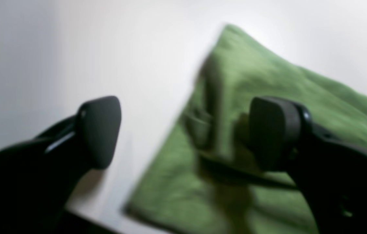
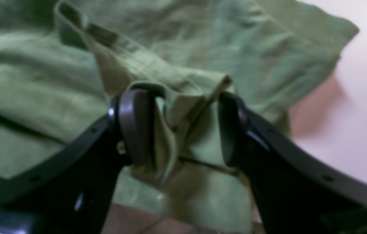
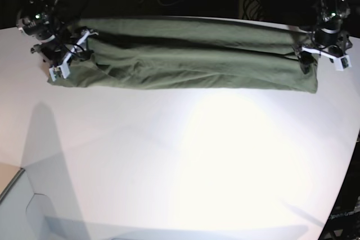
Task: Layout the t-shirt on the table in an organized manner, then fold the t-shirt properly
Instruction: 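Hold the shirt end with the right gripper while the left gripper grips the other end, then carry the left gripper's shirt end toward the right gripper, folding it over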
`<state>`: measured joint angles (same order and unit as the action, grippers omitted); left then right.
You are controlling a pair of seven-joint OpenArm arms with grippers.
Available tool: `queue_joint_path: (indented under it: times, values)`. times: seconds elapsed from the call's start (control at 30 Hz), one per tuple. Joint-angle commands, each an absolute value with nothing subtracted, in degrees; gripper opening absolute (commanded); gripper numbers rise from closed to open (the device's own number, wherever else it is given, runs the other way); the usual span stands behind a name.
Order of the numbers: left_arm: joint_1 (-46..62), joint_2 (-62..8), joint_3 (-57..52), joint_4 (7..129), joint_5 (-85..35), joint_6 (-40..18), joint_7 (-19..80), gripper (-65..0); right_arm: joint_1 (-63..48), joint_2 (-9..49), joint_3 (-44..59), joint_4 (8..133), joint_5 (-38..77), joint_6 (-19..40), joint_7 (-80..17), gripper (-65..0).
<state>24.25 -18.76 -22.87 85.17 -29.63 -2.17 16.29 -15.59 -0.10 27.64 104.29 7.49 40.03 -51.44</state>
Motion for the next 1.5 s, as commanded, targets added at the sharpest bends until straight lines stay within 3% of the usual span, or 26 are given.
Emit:
queue_joint_path:
  times: [0.0, 0.4, 0.5, 0.63, 0.8, 0.93, 1.03, 1.47]
  values:
    - [24.2, -19.6, -23.1, 85.8, -29.3, -2.3, 14.9, -4.4, -15.2, 0.3, 27.3, 105.1, 8.0, 40.0, -50.4, -32.6]
    - [22.5, -19.6, -21.8, 81.5, -29.3, -2.4, 14.8, -6.2, -14.1, 0.3, 27.1, 105.1, 8.0, 40.0, -50.4, -32.6]
    - [22.3, -19.6, -21.8, 80.0, -29.4, -2.8, 14.8, -14.9, -14.0, 0.4, 27.0, 105.1, 8.0, 40.0, -50.4, -32.6]
    - [22.1, -19.6, -21.8, 79.6, -29.3, -10.1, 14.8, -31.3, -14.0, 0.4, 26.9, 105.1, 8.0, 40.0, -50.4, -32.6]
    - [21.4, -19.5, -21.8, 77.6, -29.2, -12.6, 14.8, -50.1, -13.9, 0.4, 26.9, 105.1, 8.0, 40.0, -50.4, -32.6]
    - [20.4, -19.5, -21.8, 75.6, -29.2, -12.8, 14.8, -56.0, -12.9, 0.4, 27.1, 105.1, 8.0, 40.0, -50.4, -32.6]
    - [20.5, -19.5, -21.8, 76.4, -29.2, -12.5, 14.8, -65.0, -12.8, 0.4, 26.9, 105.1, 8.0, 40.0, -50.4, -32.6]
    - [21.5, -18.9, -21.2, 91.4, -29.1, -12.4, 15.3, -64.8, -12.7, 0.4, 26.9, 105.0, 8.0, 40.0, -50.4, -32.6]
